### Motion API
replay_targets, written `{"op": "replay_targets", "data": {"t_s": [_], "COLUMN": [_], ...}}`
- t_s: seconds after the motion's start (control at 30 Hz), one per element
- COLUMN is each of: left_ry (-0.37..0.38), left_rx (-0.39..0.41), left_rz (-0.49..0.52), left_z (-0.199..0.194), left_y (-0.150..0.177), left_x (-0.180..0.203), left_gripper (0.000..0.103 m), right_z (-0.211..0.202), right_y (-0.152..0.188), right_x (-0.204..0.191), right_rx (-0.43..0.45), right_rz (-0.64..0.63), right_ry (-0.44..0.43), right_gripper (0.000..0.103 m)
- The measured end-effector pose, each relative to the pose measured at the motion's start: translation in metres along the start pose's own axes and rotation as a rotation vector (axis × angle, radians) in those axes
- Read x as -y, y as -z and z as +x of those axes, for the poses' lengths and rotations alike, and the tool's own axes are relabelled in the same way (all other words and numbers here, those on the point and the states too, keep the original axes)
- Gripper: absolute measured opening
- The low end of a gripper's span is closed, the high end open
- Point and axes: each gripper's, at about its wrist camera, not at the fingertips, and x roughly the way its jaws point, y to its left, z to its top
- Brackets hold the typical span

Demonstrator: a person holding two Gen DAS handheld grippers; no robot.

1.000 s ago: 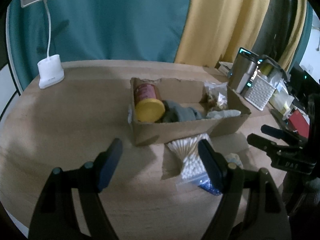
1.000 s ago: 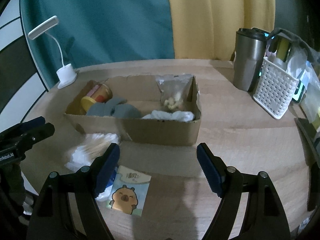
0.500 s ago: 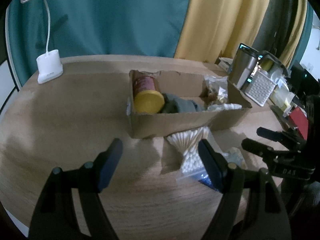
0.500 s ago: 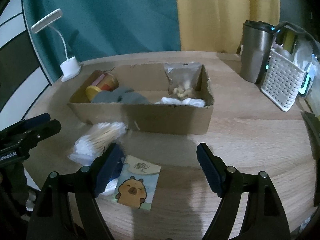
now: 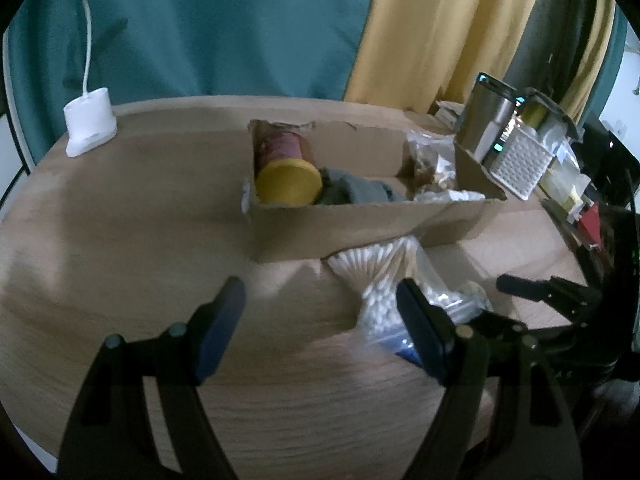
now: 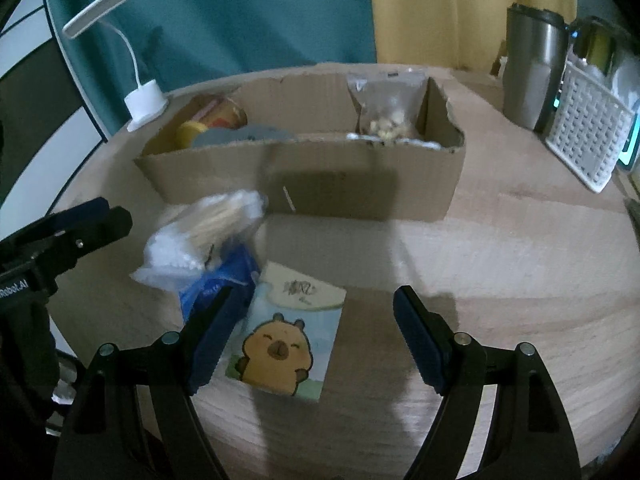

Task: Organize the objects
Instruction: 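Move the right tool to the capybara tissue pack while the left tool approaches the cotton swab bag, then grasp the tissue pack with the right tool while the left tool grasps the cotton swab bag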

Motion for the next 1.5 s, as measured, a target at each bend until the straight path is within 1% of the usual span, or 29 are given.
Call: {"op": "replay_targets", "data": {"t_s": [0.07,0.1,0.17,0.23,0.47,0.77,0.87,1.0,1.23,1.33,1.5], "left_ry": [0.007,0.010,0.017,0.022,0.036,0.062,0.086,0.076,0.087,0.084,0.083], "left_rx": [-0.005,-0.006,-0.010,-0.014,-0.037,-0.085,-0.124,-0.158,-0.223,-0.231,-0.207], "left_rz": [0.003,0.004,0.006,0.009,0.014,0.009,0.002,0.002,0.005,0.022,0.027], "left_z": [0.001,0.002,0.003,0.005,0.015,0.035,0.044,0.055,0.069,0.072,0.067], "left_y": [0.000,0.000,-0.001,-0.002,-0.008,-0.014,-0.014,-0.013,-0.009,-0.008,-0.007], "left_x": [0.003,0.004,0.007,0.010,0.019,0.033,0.035,0.039,0.045,0.048,0.047], "left_gripper": [0.079,0.079,0.079,0.079,0.079,0.079,0.079,0.079,0.079,0.079,0.078], "right_z": [0.002,0.003,0.004,0.006,0.003,-0.002,-0.002,-0.001,0.002,0.003,0.000], "right_y": [0.003,0.004,0.005,0.006,0.005,-0.004,-0.006,-0.009,-0.015,-0.017,-0.016], "right_x": [0.001,0.001,0.003,0.005,0.014,0.033,0.040,0.044,0.046,0.046,0.044], "right_rx": [-0.014,-0.019,-0.029,-0.037,-0.023,-0.002,0.002,0.003,0.012,0.012,0.022], "right_rz": [0.003,0.003,-0.001,-0.005,0.002,0.032,0.040,0.045,0.050,0.050,0.044], "right_ry": [-0.006,-0.008,-0.009,-0.005,-0.024,-0.018,-0.018,-0.021,-0.022,-0.024,-0.028], "right_gripper": [0.079,0.077,0.064,0.057,0.056,0.056,0.055,0.055,0.055,0.055,0.055]}}
